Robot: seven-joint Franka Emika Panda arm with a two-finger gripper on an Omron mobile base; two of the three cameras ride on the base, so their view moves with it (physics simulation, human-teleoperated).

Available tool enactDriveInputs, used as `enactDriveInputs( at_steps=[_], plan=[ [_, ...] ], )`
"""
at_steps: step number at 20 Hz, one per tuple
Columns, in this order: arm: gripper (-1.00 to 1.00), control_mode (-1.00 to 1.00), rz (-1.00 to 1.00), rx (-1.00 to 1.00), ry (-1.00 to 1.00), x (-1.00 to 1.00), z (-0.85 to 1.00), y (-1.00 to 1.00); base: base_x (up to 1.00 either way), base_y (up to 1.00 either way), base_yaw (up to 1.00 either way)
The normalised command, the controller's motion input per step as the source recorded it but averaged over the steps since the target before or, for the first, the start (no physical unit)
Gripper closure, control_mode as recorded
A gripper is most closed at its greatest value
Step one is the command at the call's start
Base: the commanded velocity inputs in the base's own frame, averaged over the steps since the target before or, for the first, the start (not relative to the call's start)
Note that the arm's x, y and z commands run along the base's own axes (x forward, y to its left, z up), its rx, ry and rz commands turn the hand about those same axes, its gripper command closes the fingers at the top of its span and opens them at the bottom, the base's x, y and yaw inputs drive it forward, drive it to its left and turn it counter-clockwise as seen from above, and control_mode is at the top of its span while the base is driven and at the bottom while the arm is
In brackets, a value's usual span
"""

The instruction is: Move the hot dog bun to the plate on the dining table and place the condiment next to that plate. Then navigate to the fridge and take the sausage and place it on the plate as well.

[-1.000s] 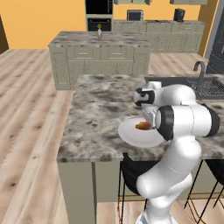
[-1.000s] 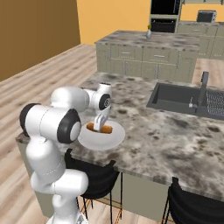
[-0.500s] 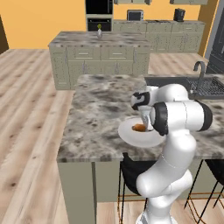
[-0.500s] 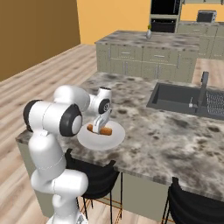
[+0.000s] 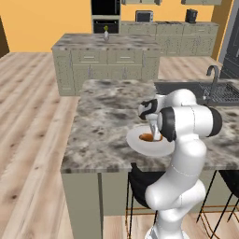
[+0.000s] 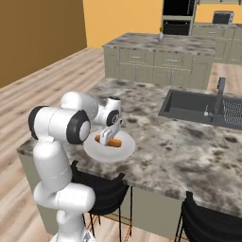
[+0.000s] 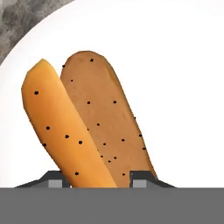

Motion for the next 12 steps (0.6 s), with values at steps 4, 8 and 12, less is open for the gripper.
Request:
enactDriveInputs(
  at_steps=[4, 8, 12],
  plan=[
    [1.0, -1.0, -0.08, 0.0, 0.0, 0.03, -0.25, 0.03, 0.0, 0.0, 0.0],
    [-1.0, -1.0, -0.06, 0.0, -0.04, 0.0, -0.13, 0.0, 0.0, 0.0, 0.0],
    [-1.0, -1.0, -0.06, 0.0, -0.04, -0.03, -0.03, 0.0, 0.0, 0.0, 0.0]
  ],
)
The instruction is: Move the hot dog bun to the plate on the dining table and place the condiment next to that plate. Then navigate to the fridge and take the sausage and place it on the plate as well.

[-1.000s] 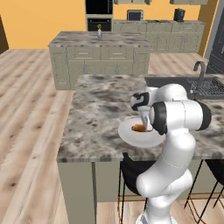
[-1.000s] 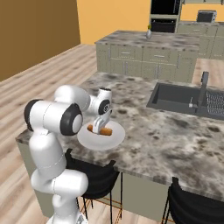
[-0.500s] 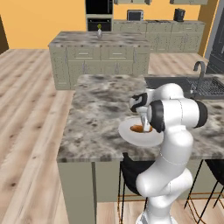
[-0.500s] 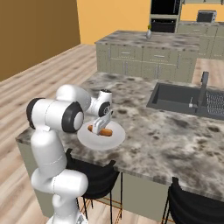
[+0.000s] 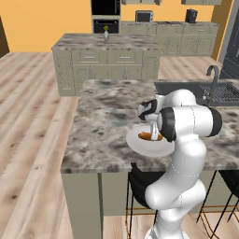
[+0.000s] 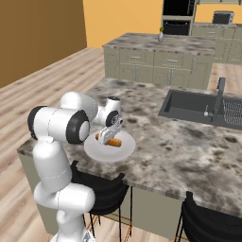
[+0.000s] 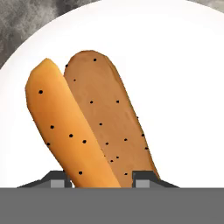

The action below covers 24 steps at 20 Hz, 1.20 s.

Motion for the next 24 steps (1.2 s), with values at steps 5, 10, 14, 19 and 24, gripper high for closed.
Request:
enactDriveInputs(
  at_steps=[5, 10, 14, 19, 24],
  plan=[
    [-1.0, -1.0, -0.05, 0.0, 0.0, -0.07, 0.0, 0.0, 0.0, 0.0, 0.0],
    [-1.0, -1.0, -0.03, 0.0, 0.0, -0.09, 0.0, 0.0, 0.0, 0.0, 0.0],
    [-1.0, -1.0, -0.03, 0.0, -0.01, -0.09, 0.04, 0.0, 0.0, 0.0, 0.0],
    [-1.0, -1.0, 0.0, 0.0, -0.03, -0.14, 0.11, 0.0, 0.0, 0.0, 0.0],
    [-1.0, -1.0, 0.0, 0.0, -0.09, -0.01, -0.03, 0.01, 0.0, 0.0, 0.0]
  ],
)
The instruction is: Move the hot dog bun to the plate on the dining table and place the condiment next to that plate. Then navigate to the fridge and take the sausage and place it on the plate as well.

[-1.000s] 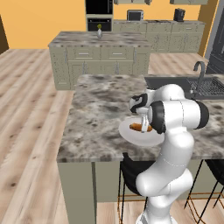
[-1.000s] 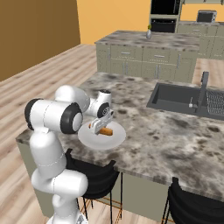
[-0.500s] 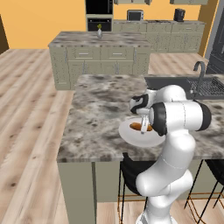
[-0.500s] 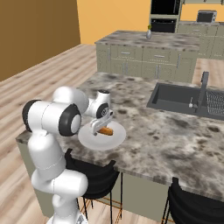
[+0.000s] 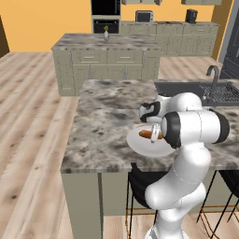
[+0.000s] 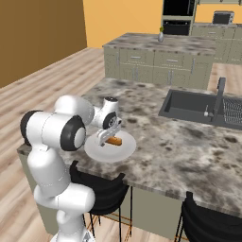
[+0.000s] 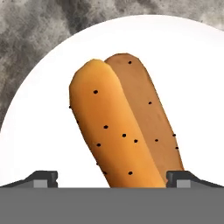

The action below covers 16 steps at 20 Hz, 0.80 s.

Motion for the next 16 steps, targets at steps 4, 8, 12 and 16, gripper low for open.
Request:
enactDriveInputs(
  at_steps=[4, 8, 12, 16],
  plan=[
    [-1.0, -1.0, 0.03, 0.0, -0.05, -0.11, -0.06, 0.0, 0.0, 0.0, 0.0],
    [-1.0, -1.0, 0.05, -0.01, -0.07, -0.19, -0.03, 0.0, 0.0, 0.0, 0.0],
    [-1.0, -1.0, 0.0, 0.0, -0.1, -0.17, 0.31, -0.06, 0.0, 0.0, 0.0],
    [-1.0, -1.0, 0.01, 0.0, -0.12, -0.33, 0.6, -0.01, 0.0, 0.0, 0.0]
  ],
)
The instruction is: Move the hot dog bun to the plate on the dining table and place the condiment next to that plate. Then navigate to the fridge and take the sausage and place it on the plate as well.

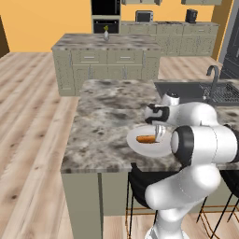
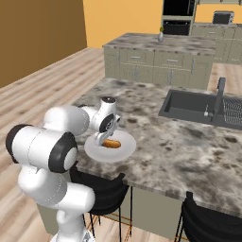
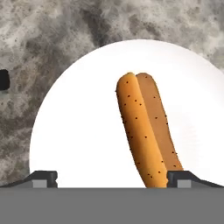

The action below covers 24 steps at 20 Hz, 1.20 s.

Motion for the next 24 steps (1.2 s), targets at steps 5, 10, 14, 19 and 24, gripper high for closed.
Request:
enactDriveInputs(
  at_steps=[5, 10, 14, 19, 24],
  plan=[
    [-1.0, -1.0, 0.02, 0.0, -0.01, -0.24, 0.93, 0.02, 0.0, 0.0, 0.0],
    [-1.0, -1.0, 0.01, 0.0, 0.02, -0.29, 0.91, 0.07, 0.0, 0.0, 0.0],
    [-1.0, -1.0, -0.07, 0.0, 0.0, -0.59, 0.61, 0.09, 0.0, 0.0, 0.0],
    [-1.0, -1.0, -0.2, 0.0, 0.0, -0.7, 0.24, 0.23, 0.0, 0.0, 0.0],
    [-1.0, -1.0, -0.31, 0.03, 0.0, -0.8, 0.17, 0.26, 0.0, 0.0, 0.0]
  ],
)
